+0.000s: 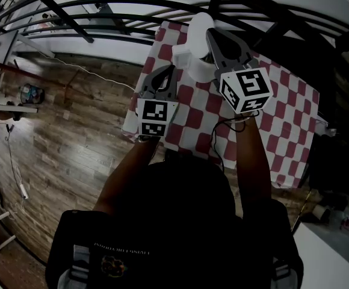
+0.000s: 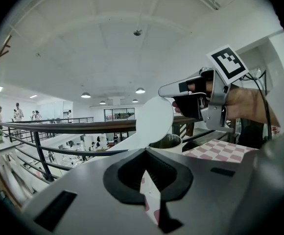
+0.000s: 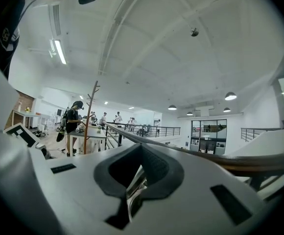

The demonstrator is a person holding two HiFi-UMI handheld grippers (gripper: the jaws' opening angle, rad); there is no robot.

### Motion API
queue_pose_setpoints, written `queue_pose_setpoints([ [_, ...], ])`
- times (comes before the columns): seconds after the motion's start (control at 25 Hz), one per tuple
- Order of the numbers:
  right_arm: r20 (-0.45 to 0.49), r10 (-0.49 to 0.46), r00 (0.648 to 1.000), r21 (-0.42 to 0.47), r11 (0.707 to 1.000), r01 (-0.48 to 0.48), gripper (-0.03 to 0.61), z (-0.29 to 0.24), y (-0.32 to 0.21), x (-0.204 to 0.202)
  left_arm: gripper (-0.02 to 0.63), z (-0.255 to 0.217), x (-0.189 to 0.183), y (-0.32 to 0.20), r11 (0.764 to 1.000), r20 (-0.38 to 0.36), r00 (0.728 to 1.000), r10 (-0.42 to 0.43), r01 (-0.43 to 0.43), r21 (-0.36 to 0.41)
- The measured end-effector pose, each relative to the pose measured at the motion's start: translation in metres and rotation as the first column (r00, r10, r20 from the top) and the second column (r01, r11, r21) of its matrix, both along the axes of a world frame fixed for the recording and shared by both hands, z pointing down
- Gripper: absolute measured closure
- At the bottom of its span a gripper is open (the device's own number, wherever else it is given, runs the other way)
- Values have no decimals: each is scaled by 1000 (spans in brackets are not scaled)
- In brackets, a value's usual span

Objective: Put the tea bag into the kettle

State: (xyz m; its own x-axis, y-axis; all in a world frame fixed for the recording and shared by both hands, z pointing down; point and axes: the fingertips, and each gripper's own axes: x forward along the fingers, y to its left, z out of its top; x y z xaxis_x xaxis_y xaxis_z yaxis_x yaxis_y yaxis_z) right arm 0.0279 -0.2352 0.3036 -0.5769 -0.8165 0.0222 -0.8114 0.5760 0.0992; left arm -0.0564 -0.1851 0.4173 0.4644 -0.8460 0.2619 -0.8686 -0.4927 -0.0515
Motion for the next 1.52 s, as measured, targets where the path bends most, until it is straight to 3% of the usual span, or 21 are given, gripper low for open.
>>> queue_pose_setpoints([
  [0.52,17,166,986,-111,980,-163,565,46,-13,53,609,9,10,-4,1000,0,1000,20,-20,-23],
  [0.72,28,245,969,-301,927,-225,565,106,-22,78,609,9,14,-4,999,1,1000,26,-26,-27],
  [0.84,51,254,966,-361,906,-219,565,128,-23,83,609,10,15,-5,999,1,1000,23,-23,-32],
  [1.52,65,251,966,-348,913,-214,565,133,-21,84,609,14,14,-4,999,-1,1000,16,-16,-39],
])
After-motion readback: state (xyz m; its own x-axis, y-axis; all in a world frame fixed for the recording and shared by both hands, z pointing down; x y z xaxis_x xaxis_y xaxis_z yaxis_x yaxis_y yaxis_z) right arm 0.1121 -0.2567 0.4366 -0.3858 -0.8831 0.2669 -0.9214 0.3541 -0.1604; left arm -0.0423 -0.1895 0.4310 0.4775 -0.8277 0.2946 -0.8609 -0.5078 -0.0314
